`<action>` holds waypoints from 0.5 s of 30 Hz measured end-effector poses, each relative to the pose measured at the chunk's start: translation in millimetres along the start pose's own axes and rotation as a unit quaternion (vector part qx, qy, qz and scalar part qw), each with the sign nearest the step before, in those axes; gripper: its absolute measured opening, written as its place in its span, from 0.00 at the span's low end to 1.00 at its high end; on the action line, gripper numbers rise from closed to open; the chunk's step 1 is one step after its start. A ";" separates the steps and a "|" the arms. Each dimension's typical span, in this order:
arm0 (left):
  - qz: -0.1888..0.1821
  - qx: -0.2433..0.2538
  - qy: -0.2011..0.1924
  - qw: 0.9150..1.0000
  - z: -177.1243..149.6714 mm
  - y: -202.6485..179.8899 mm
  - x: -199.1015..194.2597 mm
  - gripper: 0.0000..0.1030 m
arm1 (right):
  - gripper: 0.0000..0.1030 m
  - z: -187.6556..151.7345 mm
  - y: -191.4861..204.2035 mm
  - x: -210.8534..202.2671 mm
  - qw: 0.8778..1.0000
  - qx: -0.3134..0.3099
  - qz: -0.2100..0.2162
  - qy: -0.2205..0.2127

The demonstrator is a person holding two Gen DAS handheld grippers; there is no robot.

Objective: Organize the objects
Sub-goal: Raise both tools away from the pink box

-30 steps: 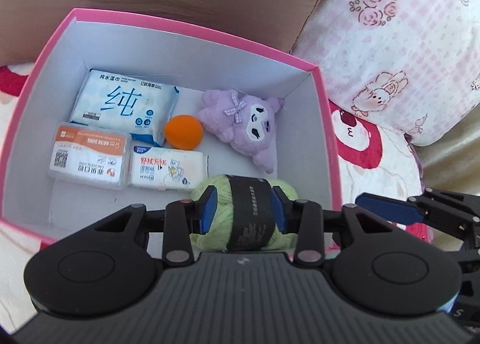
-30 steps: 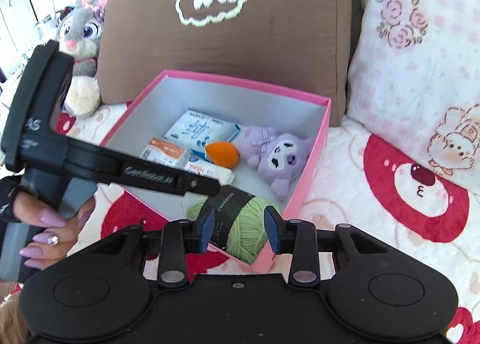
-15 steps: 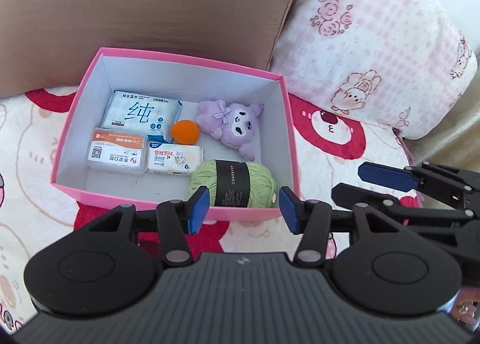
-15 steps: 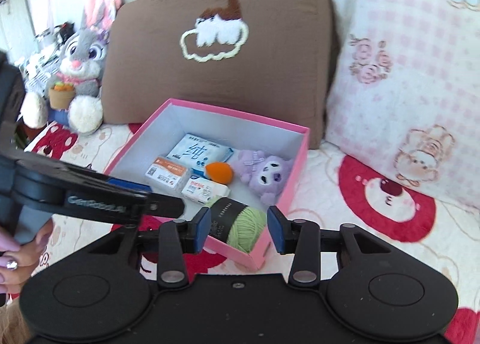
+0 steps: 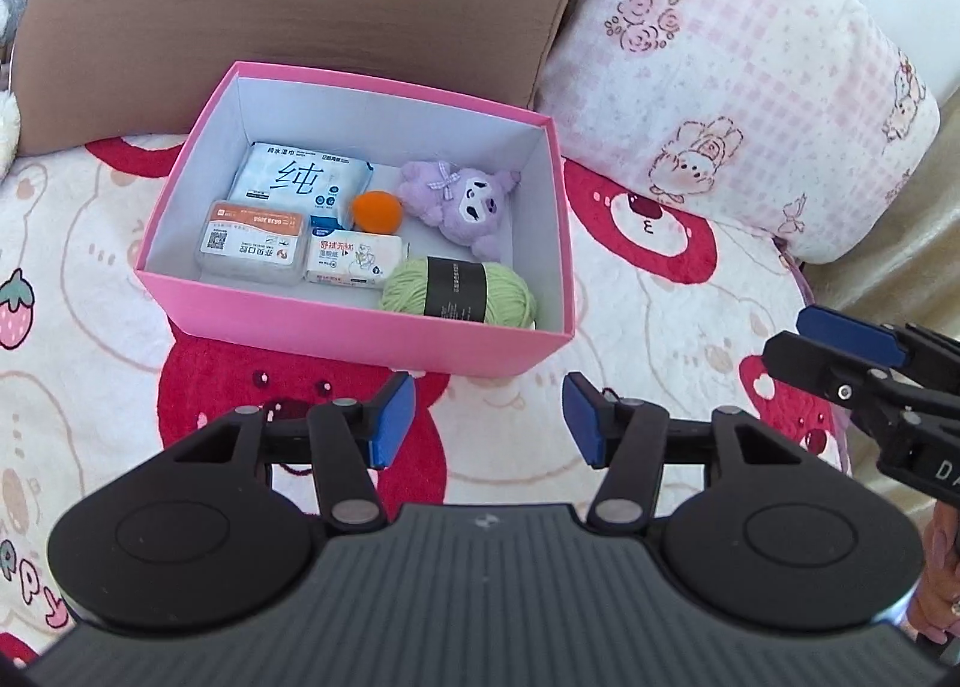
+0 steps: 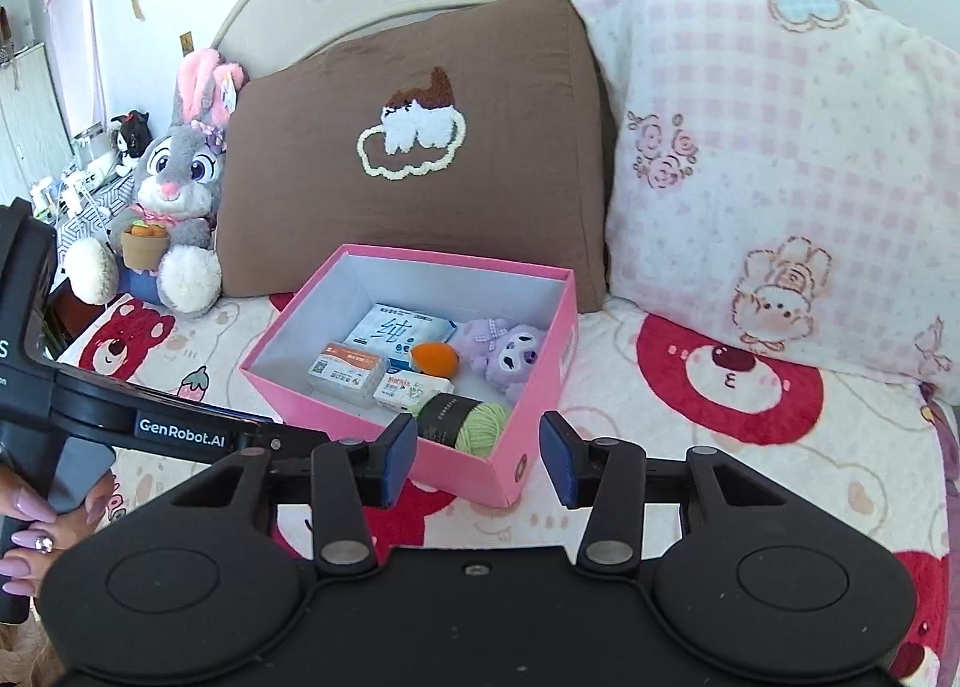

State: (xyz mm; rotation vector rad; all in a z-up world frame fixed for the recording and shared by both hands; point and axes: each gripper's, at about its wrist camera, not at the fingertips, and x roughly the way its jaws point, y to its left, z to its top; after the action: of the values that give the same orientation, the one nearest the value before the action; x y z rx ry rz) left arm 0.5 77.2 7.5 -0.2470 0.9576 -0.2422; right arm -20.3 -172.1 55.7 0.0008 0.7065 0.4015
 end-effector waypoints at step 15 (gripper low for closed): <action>0.039 0.049 -0.006 0.998 -26.0 -27.2 -17.4 0.59 | 0.81 -53.1 -12.0 -0.2 0.997 0.046 -0.044 0.038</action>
State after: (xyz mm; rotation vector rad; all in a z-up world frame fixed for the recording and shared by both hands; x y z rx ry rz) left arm -33.2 54.4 15.1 -0.1210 0.9384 -0.2161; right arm -49.7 -190.3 13.6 0.0410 0.7960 0.2862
